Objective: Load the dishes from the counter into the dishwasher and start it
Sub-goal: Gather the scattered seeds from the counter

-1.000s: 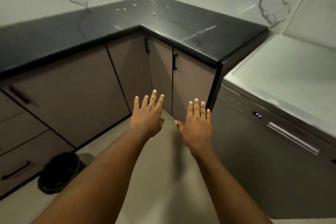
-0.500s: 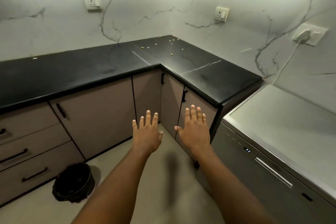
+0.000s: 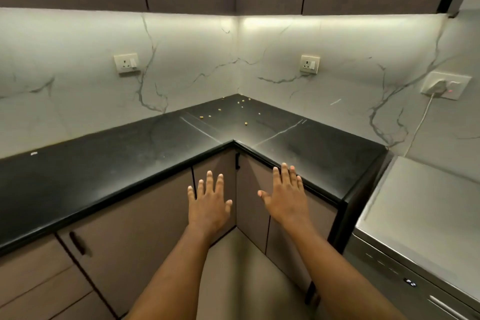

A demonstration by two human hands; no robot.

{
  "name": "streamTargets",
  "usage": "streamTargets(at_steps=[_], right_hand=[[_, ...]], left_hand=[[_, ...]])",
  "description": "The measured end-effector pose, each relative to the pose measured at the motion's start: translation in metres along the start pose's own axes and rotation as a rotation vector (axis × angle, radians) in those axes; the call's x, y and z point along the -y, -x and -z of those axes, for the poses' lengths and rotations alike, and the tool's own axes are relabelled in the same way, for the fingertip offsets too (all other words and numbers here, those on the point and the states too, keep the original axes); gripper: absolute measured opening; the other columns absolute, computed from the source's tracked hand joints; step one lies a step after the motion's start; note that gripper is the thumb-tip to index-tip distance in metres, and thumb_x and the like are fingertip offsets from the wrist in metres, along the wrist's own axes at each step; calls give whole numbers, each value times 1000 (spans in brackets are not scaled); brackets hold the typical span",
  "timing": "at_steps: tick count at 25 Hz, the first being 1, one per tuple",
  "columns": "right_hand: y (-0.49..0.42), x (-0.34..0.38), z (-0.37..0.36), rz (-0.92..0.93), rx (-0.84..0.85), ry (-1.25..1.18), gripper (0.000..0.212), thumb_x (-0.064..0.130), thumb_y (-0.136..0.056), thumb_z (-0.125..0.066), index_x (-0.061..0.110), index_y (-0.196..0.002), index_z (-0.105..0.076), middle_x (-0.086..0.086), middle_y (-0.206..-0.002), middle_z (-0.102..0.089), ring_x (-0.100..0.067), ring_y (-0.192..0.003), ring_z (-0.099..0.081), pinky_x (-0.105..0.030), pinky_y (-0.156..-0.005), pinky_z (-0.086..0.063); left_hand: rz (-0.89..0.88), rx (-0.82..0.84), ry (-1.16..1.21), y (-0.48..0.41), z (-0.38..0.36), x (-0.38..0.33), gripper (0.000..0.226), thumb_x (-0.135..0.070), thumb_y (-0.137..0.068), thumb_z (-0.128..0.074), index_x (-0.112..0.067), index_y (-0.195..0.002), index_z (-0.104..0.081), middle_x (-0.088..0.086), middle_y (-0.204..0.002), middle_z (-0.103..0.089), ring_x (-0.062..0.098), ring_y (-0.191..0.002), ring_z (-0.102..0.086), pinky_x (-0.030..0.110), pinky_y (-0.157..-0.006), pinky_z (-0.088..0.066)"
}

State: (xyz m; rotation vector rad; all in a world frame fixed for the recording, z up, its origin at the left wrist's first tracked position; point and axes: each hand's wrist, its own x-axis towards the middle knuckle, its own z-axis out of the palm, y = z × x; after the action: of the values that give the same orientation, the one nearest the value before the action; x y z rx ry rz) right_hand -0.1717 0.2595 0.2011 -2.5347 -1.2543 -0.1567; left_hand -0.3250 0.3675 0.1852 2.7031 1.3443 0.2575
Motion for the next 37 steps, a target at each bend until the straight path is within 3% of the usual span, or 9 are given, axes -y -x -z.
streamTargets(at_steps=[11,23,30,37], right_hand=[[-185,-20,-55,-19,-18,-72,80,57,-96,-41,13,-155,-8,-11,-162,1,-27,-149,6,-40,-122,-3],[-366,-41,-124,69,103,-155,81,55,-96,-42,12,-155,-8,-11,-162,2,-27,-149,7,-39,-122,-2],[-464,-26,-164,65,101,-104,80,55,-95,-43,14,-155,-9,-10,-163,0,-27,-150,5,-38,-121,-2],[-570,20,-221,-87,158,-77,81,57,-96,-39,15,-155,-4,-11,-163,3,-27,-150,6,-39,-121,-4]], left_hand=[[11,15,-48,-172,-16,-5,76,-49,-100,-40,-23,-158,2,7,-165,10,30,-152,-3,52,-122,-5],[144,37,-108,-345,-53,-14,74,-51,-101,-38,-25,-158,2,7,-165,9,29,-152,-2,52,-121,-4],[141,46,-67,-463,-70,16,76,-50,-101,-38,-24,-158,4,8,-164,11,31,-152,-3,54,-120,-3],[101,127,-18,-585,-94,87,75,-52,-101,-35,-23,-157,6,9,-164,11,32,-152,0,53,-121,-3]])
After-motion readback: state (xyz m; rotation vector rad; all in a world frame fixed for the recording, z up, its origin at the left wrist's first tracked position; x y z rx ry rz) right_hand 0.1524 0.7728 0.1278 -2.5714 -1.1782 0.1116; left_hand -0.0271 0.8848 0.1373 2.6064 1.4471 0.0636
